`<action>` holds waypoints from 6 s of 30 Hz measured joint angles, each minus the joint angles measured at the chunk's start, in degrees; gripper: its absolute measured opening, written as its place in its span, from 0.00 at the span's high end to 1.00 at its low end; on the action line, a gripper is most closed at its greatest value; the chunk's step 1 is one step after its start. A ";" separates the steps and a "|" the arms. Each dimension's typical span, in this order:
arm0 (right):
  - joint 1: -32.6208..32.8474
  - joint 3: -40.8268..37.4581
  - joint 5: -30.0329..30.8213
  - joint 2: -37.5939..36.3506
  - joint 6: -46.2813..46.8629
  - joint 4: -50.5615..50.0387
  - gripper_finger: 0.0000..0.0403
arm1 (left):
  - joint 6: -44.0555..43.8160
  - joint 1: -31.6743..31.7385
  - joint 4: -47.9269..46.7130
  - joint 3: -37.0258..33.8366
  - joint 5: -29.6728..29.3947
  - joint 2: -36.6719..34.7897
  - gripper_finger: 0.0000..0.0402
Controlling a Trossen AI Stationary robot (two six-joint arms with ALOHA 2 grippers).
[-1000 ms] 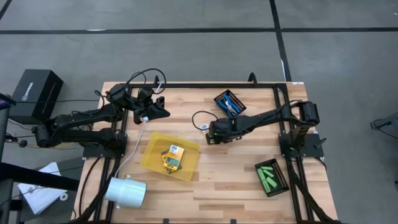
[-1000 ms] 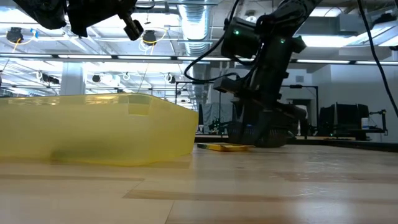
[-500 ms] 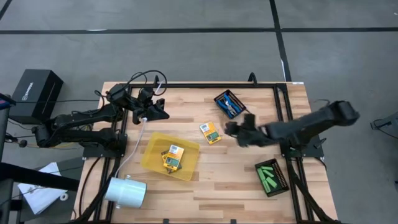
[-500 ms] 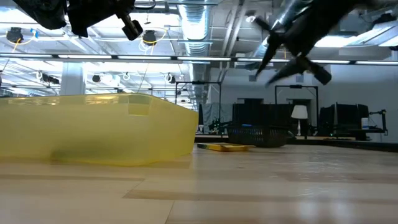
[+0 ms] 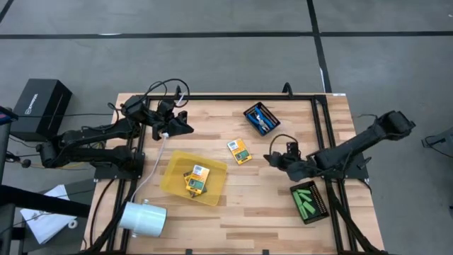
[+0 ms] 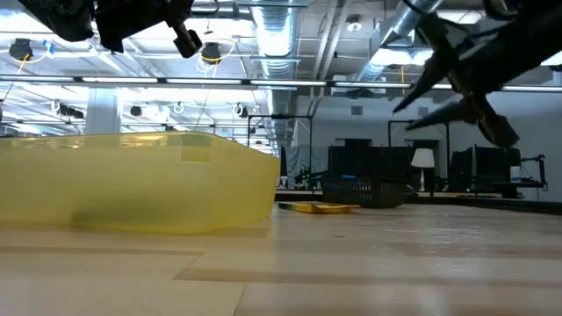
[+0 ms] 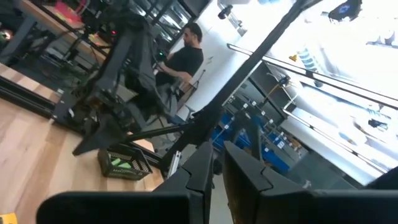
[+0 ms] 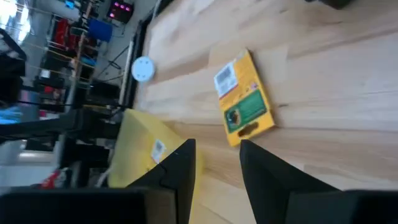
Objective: Pick & Place School Supplies
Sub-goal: Put the pack of crayon into the yellow bin
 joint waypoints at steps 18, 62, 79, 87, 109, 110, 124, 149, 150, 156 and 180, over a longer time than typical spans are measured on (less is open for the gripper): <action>-4.64 -8.76 -5.06 26.29 11.95 38.09 0.71 | -4.02 -0.02 -0.10 0.00 -1.14 -0.01 0.93; -35.72 -2.83 -50.99 22.66 -19.98 19.07 0.71 | -2.34 0.00 -0.19 0.00 -0.80 0.01 0.93; -35.15 8.08 -58.33 35.36 -23.00 25.42 0.71 | -2.34 0.00 -0.19 0.00 -0.46 -0.01 0.93; -35.27 13.21 -59.31 40.23 -23.64 25.37 0.72 | -2.49 0.00 -0.19 0.00 1.88 0.01 0.93; -38.55 13.43 -57.79 25.17 -30.52 6.18 0.69 | 3.56 5.38 -14.75 0.02 3.84 11.07 0.93; -38.97 13.43 -57.71 24.43 -31.09 5.90 0.69 | 3.56 5.02 -15.00 0.00 3.79 12.81 0.93; -41.22 13.52 -58.12 23.39 -33.01 5.46 0.73 | 3.52 -0.50 -9.23 0.41 2.17 31.91 0.96; -32.46 13.63 -59.83 24.55 -23.77 8.64 0.51 | 5.14 -2.01 -7.41 8.28 3.55 48.79 0.65; -32.46 13.65 -59.82 24.97 -23.57 9.52 0.51 | 5.20 -2.01 -7.31 8.28 3.34 49.24 0.65; -32.27 13.43 -60.06 28.23 -20.85 11.78 0.56 | 5.19 -1.99 -6.52 8.44 2.16 50.50 0.66; -30.79 21.31 -62.13 41.84 -18.60 15.82 0.60 | 4.56 -2.00 -5.39 10.73 3.33 50.24 0.69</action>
